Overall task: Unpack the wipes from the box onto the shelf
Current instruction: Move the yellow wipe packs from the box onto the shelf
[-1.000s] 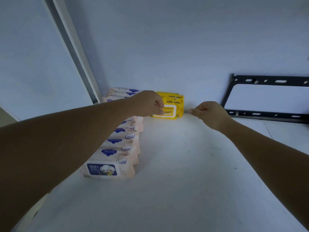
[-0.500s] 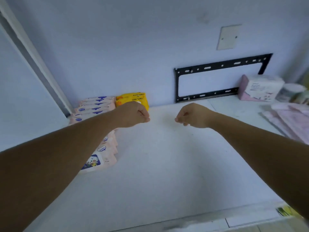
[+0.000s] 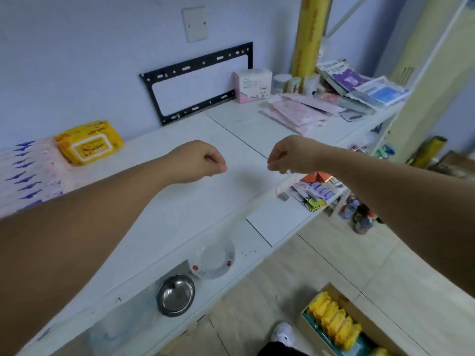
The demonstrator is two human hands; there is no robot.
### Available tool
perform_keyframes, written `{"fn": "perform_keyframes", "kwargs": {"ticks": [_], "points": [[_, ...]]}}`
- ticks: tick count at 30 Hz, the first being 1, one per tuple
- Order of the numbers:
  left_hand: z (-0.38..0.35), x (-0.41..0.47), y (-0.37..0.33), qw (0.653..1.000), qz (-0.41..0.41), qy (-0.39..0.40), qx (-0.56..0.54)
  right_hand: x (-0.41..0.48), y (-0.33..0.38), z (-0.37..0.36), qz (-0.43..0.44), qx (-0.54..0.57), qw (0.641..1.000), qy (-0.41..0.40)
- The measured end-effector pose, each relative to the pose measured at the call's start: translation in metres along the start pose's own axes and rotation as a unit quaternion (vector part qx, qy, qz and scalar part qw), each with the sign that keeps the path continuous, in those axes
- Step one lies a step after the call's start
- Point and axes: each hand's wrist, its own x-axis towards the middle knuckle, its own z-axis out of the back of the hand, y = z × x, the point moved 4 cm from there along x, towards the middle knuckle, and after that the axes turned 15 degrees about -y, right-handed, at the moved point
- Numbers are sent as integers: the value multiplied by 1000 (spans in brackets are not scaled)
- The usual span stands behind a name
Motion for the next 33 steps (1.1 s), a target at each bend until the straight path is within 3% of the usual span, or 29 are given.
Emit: {"fn": "perform_keyframes", "kwargs": {"ticks": [10,17,25,33], "points": [[-124,20,-164,991,-101,80,22,-104,-167,77,-88,-18,995,-33],[-266,47,-263,986,-96,133,-6,-174,-332,91,-187,-43,981,12],[-437,8,-271,951,-80,296,29,-259,-459,41,-286,-2,956,65],[-537,-7,-232,928,-58,364,61,-311,-520,-53,-356,22,927,118]]}}
